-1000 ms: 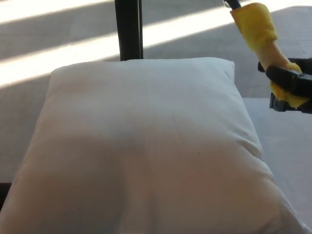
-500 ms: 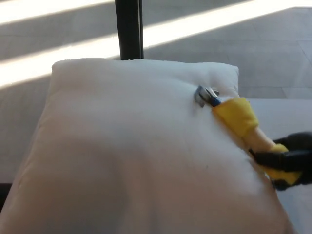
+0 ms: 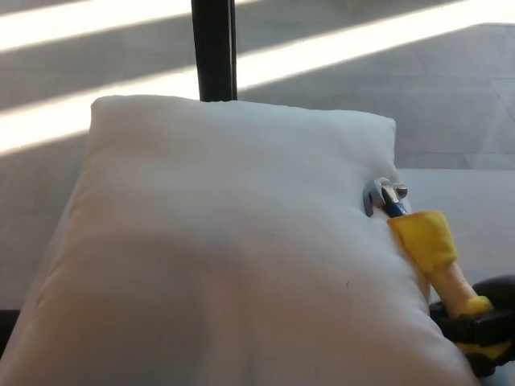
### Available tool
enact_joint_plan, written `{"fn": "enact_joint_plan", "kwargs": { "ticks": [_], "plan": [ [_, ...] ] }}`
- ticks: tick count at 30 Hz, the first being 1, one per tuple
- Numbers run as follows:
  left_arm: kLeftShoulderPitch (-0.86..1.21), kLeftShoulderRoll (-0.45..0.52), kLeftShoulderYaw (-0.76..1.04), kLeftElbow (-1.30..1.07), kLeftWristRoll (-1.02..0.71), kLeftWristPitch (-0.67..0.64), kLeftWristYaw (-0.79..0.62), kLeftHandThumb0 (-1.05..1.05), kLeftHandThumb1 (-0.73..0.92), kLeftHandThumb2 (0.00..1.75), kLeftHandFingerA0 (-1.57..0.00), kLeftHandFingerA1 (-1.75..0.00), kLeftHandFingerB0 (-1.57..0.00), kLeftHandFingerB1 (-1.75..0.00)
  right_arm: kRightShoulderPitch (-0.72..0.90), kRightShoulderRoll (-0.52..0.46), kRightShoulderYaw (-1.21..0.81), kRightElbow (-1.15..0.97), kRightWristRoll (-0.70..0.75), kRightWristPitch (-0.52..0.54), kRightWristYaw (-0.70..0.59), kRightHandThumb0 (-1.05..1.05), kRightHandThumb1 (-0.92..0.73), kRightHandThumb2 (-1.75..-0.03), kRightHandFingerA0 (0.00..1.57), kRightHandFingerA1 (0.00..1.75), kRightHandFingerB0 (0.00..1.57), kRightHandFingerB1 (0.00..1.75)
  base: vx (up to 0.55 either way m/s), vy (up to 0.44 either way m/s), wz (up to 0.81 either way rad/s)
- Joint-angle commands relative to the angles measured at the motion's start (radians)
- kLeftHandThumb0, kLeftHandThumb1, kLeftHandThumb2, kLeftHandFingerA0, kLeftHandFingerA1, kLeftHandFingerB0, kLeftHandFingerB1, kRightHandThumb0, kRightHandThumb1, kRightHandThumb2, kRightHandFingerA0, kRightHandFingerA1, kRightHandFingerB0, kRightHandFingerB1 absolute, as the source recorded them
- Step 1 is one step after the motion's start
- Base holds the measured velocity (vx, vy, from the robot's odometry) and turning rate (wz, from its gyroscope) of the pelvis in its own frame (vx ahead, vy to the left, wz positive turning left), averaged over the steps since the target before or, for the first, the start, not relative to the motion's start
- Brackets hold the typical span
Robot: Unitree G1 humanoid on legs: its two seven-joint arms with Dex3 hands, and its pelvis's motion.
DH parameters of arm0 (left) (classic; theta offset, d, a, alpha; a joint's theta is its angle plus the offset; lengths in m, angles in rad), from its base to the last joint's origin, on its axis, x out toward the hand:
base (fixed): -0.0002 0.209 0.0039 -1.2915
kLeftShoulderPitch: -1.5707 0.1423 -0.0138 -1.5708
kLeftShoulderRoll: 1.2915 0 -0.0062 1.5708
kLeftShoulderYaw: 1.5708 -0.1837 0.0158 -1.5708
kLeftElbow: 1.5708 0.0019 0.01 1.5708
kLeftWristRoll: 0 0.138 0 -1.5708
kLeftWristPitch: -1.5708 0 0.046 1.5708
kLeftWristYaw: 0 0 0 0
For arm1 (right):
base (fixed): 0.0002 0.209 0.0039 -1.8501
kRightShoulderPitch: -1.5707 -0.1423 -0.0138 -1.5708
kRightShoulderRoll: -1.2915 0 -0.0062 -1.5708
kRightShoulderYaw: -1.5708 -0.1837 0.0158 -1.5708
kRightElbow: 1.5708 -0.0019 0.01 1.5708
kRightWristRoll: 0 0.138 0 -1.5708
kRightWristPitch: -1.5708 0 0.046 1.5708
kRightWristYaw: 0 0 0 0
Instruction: A hammer is kept on the right hand side and a pillow is kept on the left hand side on the desk infront of the robot and the robot uses its right hand to pick up the hammer and makes a downward swinging motion to hit the pillow
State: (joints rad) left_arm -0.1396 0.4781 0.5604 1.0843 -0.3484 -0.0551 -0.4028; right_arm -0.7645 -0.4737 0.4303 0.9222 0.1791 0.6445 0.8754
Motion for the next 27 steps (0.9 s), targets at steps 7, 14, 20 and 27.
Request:
{"fn": "enact_joint_plan", "kwargs": {
  "ticks": [7, 14, 20, 27],
  "plan": [
    [0.005, 0.028, -0.010, 0.016, 0.004, -0.007, -0.005, -0.80, 0.84, 0.64, -0.60, -0.57, -0.53, -0.45, 0.001, 0.025, 0.051, 0.053, -0.125, -0.020, 0.026, -0.38, -0.76, -0.80, 1.02, 1.75, 0.79, 1.33, 0.00, 0.000, 0.00],
    [0.006, 0.027, -0.011, 0.030, 0.002, -0.007, -0.005, -0.79, 0.84, 0.65, -0.65, -0.59, -0.54, -0.46, -0.056, 0.016, 0.003, -0.013, -0.114, 0.036, 0.042, -0.34, -0.70, -1.03, 1.04, 1.75, 0.84, 1.42, 0.00, 0.000, 0.00],
    [0.005, 0.024, -0.008, 0.028, -0.005, 0.001, 0.000, -0.80, 0.83, 0.65, -0.68, -0.61, -0.56, -0.47, -0.153, -0.002, -0.078, -0.019, -0.105, 0.069, 0.054, -0.38, -0.68, -1.00, 1.05, 1.75, 0.83, 1.55, 0.00, 0.000, 0.00],
    [0.025, 0.021, -0.012, 0.008, -0.003, -0.005, 0.005, -0.78, 0.85, 0.65, -0.64, -0.63, -0.55, -0.46, -0.236, -0.051, -0.260, -0.045, -0.059, 0.159, 0.029, -0.33, -0.64, -0.95, 1.28, 1.68, 0.96, 1.24, 0.00, 0.000, 0.00]
  ]
}}
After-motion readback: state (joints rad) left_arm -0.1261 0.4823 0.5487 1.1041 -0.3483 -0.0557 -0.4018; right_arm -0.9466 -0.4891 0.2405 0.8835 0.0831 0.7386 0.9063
